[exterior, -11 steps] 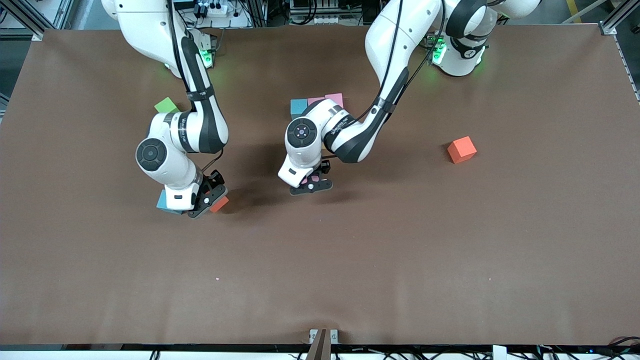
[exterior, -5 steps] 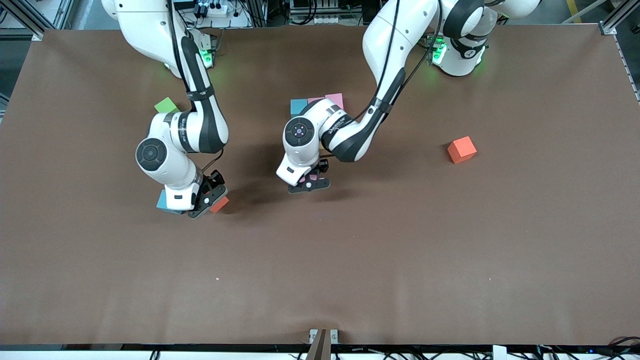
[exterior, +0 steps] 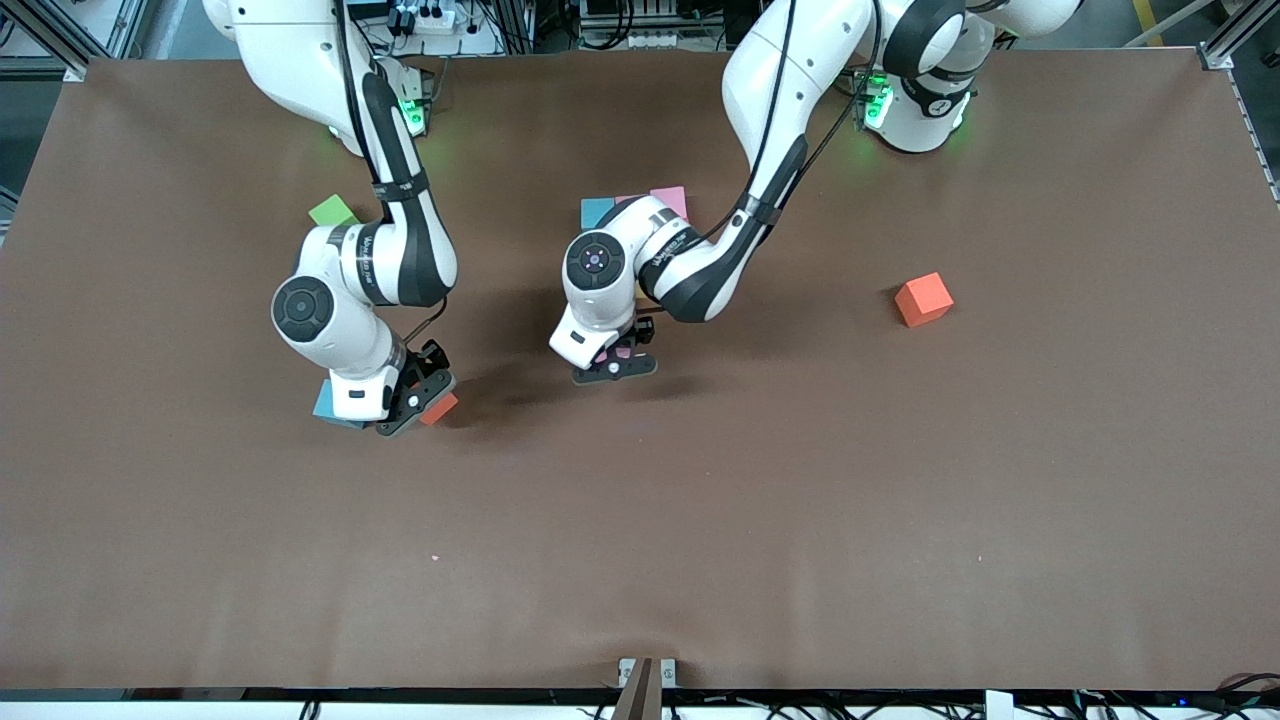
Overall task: Form number 2 with 11 blocks
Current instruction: 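Place the pink cube on the cluster while the right gripper carries orange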
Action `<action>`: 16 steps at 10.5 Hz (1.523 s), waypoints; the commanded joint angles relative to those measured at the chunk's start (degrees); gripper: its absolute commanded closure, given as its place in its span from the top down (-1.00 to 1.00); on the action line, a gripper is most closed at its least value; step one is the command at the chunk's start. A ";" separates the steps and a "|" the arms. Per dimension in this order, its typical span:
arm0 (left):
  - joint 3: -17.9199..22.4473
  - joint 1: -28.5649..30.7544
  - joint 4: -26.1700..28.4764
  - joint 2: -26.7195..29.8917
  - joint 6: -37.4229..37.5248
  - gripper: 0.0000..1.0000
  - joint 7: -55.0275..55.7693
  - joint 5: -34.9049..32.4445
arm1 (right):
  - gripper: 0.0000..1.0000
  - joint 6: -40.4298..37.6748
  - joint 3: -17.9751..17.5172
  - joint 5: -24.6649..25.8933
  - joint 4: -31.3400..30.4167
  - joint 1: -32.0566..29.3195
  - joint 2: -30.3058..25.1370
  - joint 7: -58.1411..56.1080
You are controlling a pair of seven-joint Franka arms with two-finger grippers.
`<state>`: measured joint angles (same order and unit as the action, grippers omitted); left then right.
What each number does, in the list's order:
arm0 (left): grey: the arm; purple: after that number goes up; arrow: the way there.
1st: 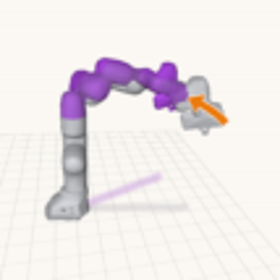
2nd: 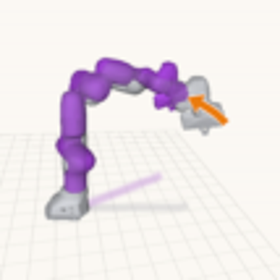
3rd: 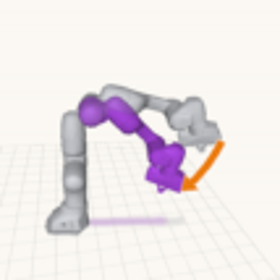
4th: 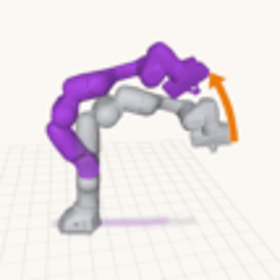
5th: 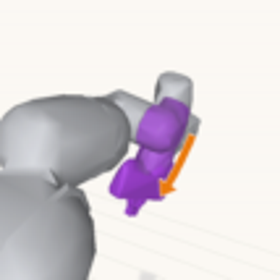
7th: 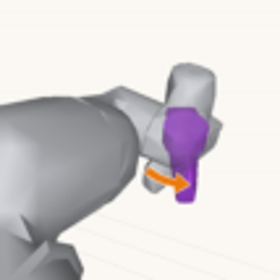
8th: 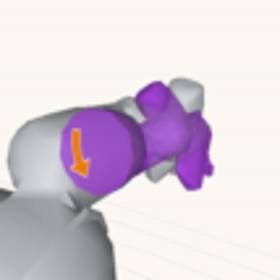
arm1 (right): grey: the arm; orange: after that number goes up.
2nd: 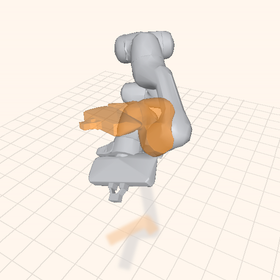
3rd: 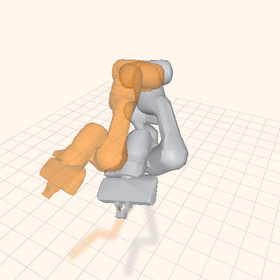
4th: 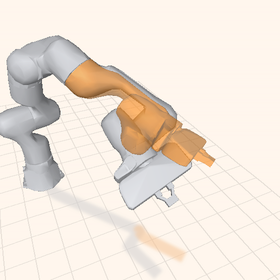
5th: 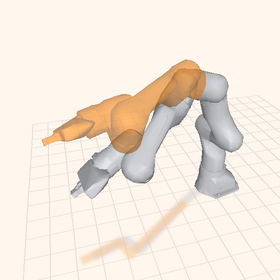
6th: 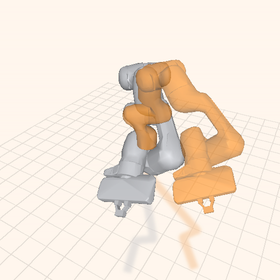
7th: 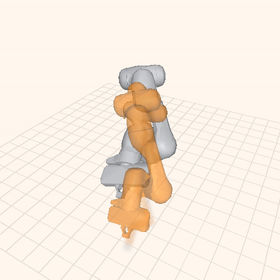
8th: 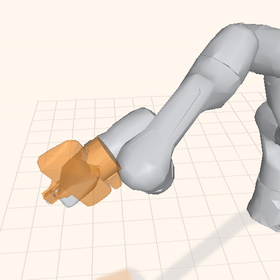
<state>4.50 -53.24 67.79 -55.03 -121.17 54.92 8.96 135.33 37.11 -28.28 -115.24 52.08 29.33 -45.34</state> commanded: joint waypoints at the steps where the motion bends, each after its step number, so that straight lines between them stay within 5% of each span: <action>1: 0.77 -0.90 -0.64 -1.57 0.41 -1.00 -0.78 1.23 | -0.66 -0.77 -0.11 -1.25 -0.24 -0.32 -1.20 -0.89; 2: 0.77 -0.90 -0.64 -1.75 0.41 -0.93 -0.78 1.41 | -0.66 -0.77 -0.11 -1.25 -0.24 -0.32 -1.20 -0.89; 3: 0.77 -0.90 -0.46 -1.92 0.41 -0.65 -0.87 1.41 | -0.66 -0.77 -0.11 -1.25 -0.24 -0.32 -1.20 -0.89; 5: 0.77 -0.90 0.07 -1.84 0.41 0.99 -1.13 0.97 | -0.66 -0.77 -0.20 -1.25 -0.24 -0.32 -1.20 -0.89; 12: -0.20 1.20 -0.29 5.96 0.49 1.00 4.40 1.67 | -0.66 -1.38 -0.20 -1.33 -0.07 0.03 -1.47 0.77; 16: -5.55 12.43 7.68 17.12 4.10 1.00 0.39 0.10 | -0.66 -2.87 -0.20 -1.25 0.63 6.43 -2.61 16.45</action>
<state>1.52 -45.10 67.89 -44.13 -117.26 58.00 9.17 133.18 36.89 -28.90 -114.29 55.00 28.42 -35.86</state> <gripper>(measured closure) 0.000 0.405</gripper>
